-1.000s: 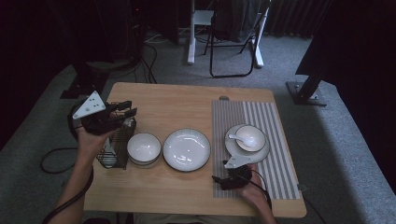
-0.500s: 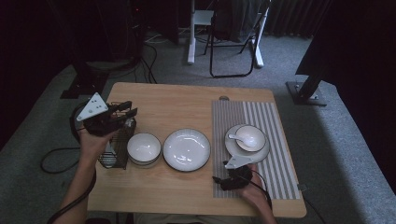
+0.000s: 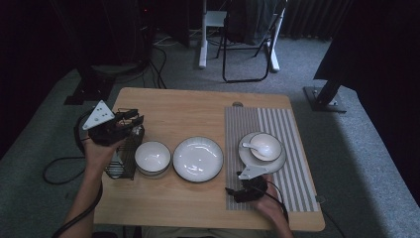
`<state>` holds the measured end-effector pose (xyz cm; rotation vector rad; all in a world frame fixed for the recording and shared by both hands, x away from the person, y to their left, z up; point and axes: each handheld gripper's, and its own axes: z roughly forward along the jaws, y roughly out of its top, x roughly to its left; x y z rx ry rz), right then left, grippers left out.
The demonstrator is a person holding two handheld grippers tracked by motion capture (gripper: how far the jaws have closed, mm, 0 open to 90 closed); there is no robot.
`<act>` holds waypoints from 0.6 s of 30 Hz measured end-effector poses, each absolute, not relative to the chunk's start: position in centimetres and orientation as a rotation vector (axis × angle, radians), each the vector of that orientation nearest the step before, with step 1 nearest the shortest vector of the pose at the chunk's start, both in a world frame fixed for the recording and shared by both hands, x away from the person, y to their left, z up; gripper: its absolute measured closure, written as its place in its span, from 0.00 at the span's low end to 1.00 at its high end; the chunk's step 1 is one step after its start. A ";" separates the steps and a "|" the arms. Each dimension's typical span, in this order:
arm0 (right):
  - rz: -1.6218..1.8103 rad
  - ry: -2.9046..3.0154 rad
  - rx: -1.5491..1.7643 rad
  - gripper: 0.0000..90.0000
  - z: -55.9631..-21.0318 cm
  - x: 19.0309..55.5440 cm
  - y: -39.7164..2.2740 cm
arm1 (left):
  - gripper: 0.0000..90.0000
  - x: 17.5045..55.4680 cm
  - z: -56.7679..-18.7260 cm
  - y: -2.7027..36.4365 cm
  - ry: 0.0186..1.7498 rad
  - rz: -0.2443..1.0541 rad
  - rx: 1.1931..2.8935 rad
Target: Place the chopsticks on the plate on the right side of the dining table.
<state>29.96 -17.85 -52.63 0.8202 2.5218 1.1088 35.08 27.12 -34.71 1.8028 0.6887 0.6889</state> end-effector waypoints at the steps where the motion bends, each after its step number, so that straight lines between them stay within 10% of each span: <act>1: 1.109 2.522 0.820 0.27 -52.6 30.0 -17.9 | 0.73 35.1 -34.7 27.1 0.689 0.689 1.803; 18: 1.110 2.525 0.814 0.27 -52.6 30.0 -17.9 | 0.75 35.8 -35.2 26.8 0.733 0.720 1.835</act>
